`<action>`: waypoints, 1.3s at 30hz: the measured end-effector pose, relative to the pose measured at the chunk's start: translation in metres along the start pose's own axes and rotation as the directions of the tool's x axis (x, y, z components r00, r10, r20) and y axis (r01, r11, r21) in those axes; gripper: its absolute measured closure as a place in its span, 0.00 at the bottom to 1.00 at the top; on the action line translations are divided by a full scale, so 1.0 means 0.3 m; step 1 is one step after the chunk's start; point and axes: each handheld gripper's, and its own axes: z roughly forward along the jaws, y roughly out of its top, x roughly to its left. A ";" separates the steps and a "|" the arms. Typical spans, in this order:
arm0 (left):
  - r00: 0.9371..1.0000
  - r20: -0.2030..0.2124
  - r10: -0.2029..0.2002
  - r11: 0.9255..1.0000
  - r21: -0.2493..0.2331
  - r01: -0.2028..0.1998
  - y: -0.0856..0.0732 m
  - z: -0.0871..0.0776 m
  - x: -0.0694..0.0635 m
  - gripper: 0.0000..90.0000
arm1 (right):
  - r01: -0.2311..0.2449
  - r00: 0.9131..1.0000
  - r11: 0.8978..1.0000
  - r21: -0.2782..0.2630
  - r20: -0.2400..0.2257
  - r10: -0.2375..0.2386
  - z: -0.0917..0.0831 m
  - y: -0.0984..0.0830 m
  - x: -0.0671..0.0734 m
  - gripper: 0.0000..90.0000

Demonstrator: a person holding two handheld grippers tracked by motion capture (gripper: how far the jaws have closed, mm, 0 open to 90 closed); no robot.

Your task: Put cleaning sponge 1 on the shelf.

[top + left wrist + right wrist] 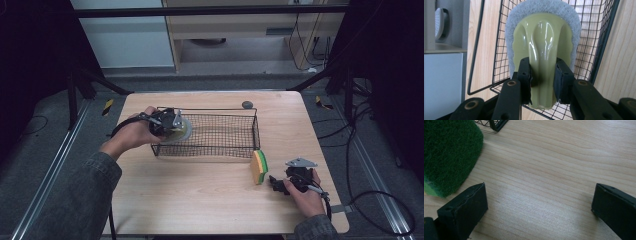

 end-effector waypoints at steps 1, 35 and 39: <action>1.000 0.004 -0.004 1.000 0.003 0.004 -0.002 0.003 0.000 0.78 | 0.000 1.000 1.000 0.000 0.000 0.000 0.000 0.000 0.000 0.01; 0.995 0.069 -0.070 0.998 0.002 0.070 -0.035 0.101 -0.012 0.77 | 0.001 1.000 1.000 -0.001 0.001 -0.001 0.000 0.000 0.000 0.01; 0.995 0.072 -0.072 0.997 -0.001 0.073 -0.033 0.103 -0.012 0.77 | 0.001 1.000 1.000 -0.001 0.001 -0.001 0.000 0.000 0.000 0.01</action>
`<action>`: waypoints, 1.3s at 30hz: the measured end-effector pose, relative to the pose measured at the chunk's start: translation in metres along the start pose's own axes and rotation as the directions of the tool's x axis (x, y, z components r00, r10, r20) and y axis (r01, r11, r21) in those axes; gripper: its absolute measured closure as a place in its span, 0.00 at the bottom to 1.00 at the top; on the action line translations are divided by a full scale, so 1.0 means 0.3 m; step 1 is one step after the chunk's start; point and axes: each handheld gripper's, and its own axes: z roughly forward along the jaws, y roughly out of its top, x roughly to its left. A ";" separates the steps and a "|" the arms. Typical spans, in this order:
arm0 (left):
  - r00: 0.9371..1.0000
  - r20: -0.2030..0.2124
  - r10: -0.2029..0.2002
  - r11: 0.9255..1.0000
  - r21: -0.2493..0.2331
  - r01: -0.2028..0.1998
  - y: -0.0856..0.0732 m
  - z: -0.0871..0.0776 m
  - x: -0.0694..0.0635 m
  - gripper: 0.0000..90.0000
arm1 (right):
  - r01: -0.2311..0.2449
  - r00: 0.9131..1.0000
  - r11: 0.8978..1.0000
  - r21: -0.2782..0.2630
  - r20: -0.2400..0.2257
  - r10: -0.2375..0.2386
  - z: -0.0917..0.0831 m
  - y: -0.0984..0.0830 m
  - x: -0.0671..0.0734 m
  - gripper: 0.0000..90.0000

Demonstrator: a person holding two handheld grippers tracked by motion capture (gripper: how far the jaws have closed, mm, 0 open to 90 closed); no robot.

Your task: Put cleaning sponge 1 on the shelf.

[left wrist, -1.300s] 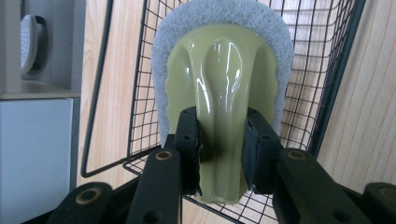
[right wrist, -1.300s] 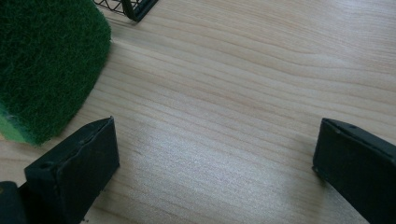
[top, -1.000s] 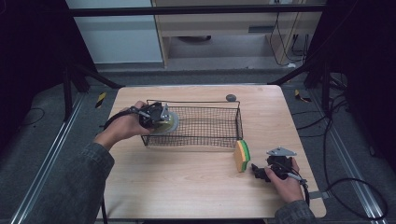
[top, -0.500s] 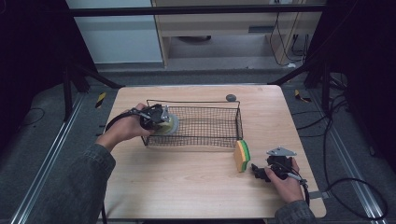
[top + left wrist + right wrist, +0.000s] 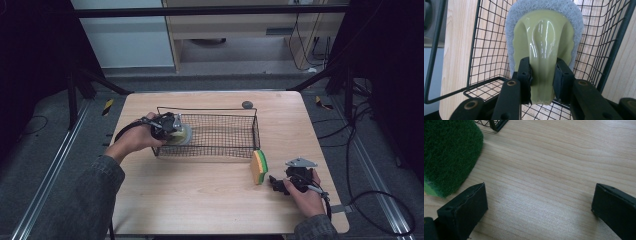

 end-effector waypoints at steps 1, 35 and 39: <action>1.000 0.001 -0.002 1.000 -0.002 0.002 0.000 0.001 0.000 0.77 | 0.000 1.000 1.000 0.000 0.000 0.000 0.000 0.000 0.000 0.01; 0.996 0.051 -0.077 0.997 -0.013 0.077 0.027 0.029 0.005 0.71 | 0.000 1.000 1.000 0.000 0.000 0.000 0.000 0.000 0.000 0.01; 0.994 0.051 -0.101 0.993 -0.060 0.104 0.027 0.009 0.007 0.70 | 0.000 1.000 1.000 0.000 0.000 0.000 0.000 0.000 0.000 0.01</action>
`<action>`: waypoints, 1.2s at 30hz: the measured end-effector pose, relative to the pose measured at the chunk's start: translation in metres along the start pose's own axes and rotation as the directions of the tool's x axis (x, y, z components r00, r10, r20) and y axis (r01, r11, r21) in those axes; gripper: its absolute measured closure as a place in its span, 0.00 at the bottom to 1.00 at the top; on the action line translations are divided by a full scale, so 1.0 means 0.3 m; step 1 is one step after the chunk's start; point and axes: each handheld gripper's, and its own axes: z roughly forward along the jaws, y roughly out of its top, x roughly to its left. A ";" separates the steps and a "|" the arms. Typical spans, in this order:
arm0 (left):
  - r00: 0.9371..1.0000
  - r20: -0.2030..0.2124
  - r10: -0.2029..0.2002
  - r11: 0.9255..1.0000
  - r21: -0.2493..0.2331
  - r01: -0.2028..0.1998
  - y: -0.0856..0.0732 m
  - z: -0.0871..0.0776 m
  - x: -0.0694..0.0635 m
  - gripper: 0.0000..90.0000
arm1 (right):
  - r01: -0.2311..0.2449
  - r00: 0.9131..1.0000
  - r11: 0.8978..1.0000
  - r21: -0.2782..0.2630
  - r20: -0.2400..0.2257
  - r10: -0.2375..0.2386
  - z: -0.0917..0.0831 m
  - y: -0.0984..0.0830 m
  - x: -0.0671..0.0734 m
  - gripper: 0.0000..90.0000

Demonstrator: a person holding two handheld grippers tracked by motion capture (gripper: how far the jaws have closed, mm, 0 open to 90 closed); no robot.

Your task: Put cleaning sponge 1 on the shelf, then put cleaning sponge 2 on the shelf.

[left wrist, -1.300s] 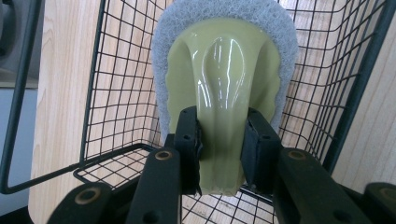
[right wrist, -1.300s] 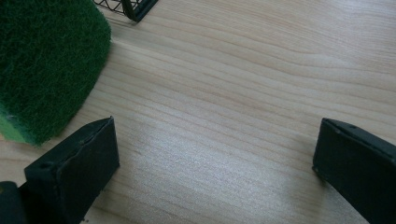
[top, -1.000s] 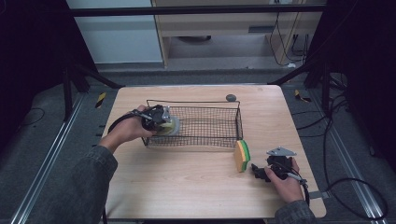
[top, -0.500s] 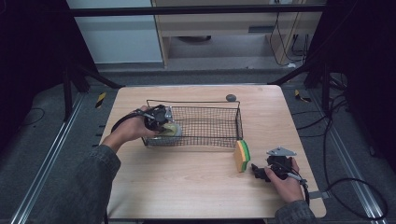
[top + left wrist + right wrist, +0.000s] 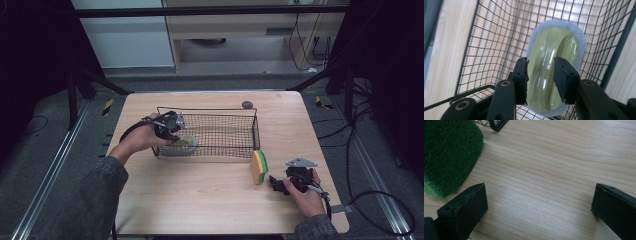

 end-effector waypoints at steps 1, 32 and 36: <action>1.000 0.000 -0.004 1.000 -0.009 0.004 0.001 -0.009 0.001 0.70 | 0.000 1.000 1.000 0.000 0.000 0.000 0.000 0.000 0.000 0.01; 0.758 -0.120 -0.641 0.713 -0.458 0.530 -0.294 -0.119 -0.336 0.04 | -0.028 1.000 0.999 0.025 0.015 0.028 -0.024 0.006 0.010 0.15; 0.690 -0.106 -0.716 0.653 -0.453 0.607 -0.364 -0.073 -0.403 0.04 | 0.007 0.999 1.000 0.014 0.054 -0.007 -0.074 0.035 0.035 0.17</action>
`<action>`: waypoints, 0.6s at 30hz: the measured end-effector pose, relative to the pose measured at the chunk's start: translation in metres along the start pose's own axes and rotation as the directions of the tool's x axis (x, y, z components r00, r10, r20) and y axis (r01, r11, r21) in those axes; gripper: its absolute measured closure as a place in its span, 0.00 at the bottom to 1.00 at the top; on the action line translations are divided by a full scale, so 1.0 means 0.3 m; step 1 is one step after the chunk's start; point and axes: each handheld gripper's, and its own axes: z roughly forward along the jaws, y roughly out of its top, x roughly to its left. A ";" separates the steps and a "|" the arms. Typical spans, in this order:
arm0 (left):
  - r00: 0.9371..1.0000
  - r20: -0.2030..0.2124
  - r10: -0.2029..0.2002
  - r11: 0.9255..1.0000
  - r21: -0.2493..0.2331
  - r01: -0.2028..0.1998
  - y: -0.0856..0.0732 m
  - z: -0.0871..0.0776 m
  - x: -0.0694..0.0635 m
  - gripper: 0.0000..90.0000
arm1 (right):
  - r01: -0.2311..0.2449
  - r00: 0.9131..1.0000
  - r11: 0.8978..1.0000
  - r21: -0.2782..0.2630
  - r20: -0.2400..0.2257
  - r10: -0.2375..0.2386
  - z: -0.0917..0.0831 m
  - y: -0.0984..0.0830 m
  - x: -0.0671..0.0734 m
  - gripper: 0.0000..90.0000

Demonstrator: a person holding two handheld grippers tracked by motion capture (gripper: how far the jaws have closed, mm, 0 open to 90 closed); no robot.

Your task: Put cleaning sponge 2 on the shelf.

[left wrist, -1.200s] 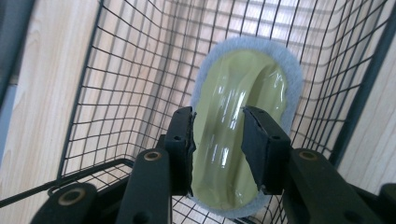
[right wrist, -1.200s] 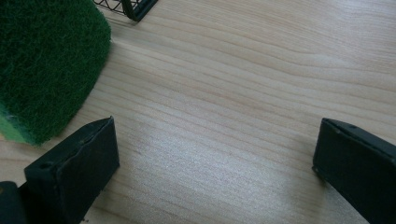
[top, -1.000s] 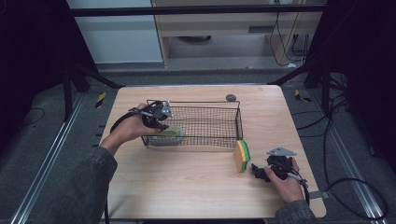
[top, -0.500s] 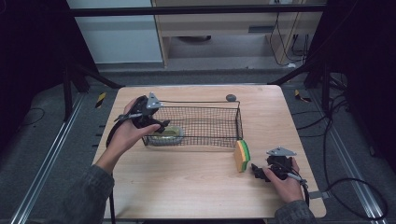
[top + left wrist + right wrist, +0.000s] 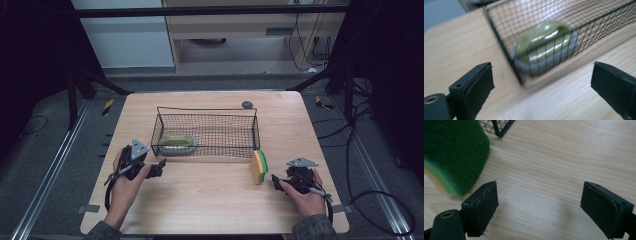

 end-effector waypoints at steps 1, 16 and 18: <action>1.000 0.010 -0.015 1.000 0.018 0.015 -0.018 0.006 -0.002 0.04 | 0.006 1.000 1.000 0.006 0.014 -0.006 -0.018 0.008 0.010 0.19; 0.999 0.040 -0.034 0.992 0.124 0.029 -0.058 0.054 -0.006 0.04 | 0.024 1.000 0.969 0.247 -0.011 -0.022 -0.163 0.069 0.141 0.17; 0.999 0.035 -0.028 0.990 0.142 0.023 -0.066 0.053 -0.006 0.04 | 0.029 1.000 0.969 0.245 -0.018 -0.025 -0.168 0.073 0.155 0.17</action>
